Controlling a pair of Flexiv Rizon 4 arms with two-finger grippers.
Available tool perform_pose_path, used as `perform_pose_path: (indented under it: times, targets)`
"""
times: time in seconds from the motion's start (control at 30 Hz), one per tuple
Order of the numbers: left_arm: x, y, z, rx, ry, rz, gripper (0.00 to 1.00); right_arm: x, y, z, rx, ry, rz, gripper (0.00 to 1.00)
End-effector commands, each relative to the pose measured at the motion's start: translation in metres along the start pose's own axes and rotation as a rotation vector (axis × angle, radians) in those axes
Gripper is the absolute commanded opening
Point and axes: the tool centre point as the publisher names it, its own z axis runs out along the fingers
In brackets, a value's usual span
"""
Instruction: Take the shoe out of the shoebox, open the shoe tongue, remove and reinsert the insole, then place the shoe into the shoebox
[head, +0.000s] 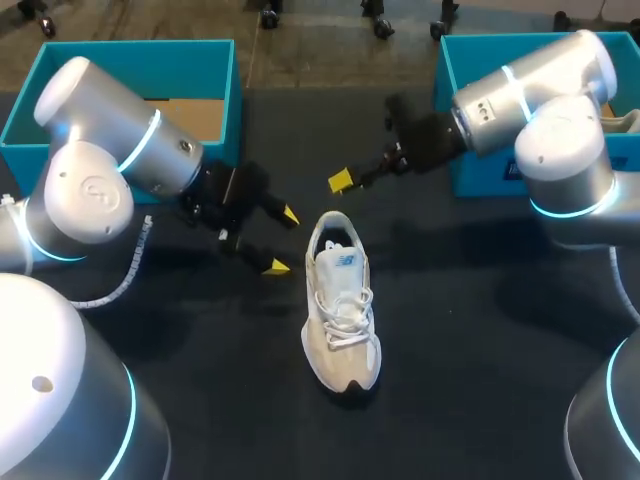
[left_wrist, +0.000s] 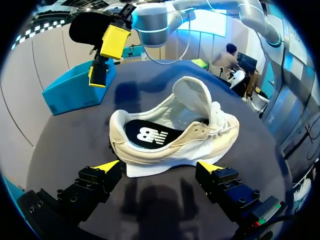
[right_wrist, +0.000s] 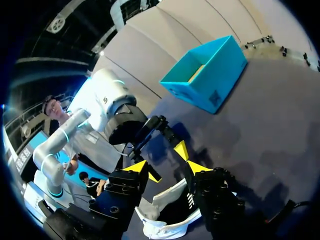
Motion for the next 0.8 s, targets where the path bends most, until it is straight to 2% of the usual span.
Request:
perform_pose_path:
  times: [0.03,0.1,0.17,0.3,0.47,0.8]
  targets:
    - [0.006,-0.003,-0.016,-0.013,-0.002,0.002,1.0,0.006,-0.012,-0.008,-0.041,-0.013,0.021,0.46]
    - [0.006,-0.002,-0.021,-0.019,0.0,0.007,1.0,0.007,-0.015,-0.01,-0.062,-0.026,0.04,0.43]
    - [0.005,-0.001,-0.027,-0.022,0.005,0.008,1.0,0.008,-0.019,-0.01,-0.082,-0.042,0.061,0.33]
    - [0.002,-0.004,-0.043,-0.025,0.016,0.019,1.0,0.012,-0.029,-0.013,-0.133,-0.093,0.105,0.0]
    - [-0.003,-0.01,-0.061,-0.032,0.033,0.058,1.0,0.022,-0.032,-0.016,-0.151,-0.172,0.142,0.0]
    - [-0.012,-0.008,-0.083,-0.051,0.061,0.084,1.0,0.051,-0.027,-0.023,-0.112,-0.416,0.218,0.0]
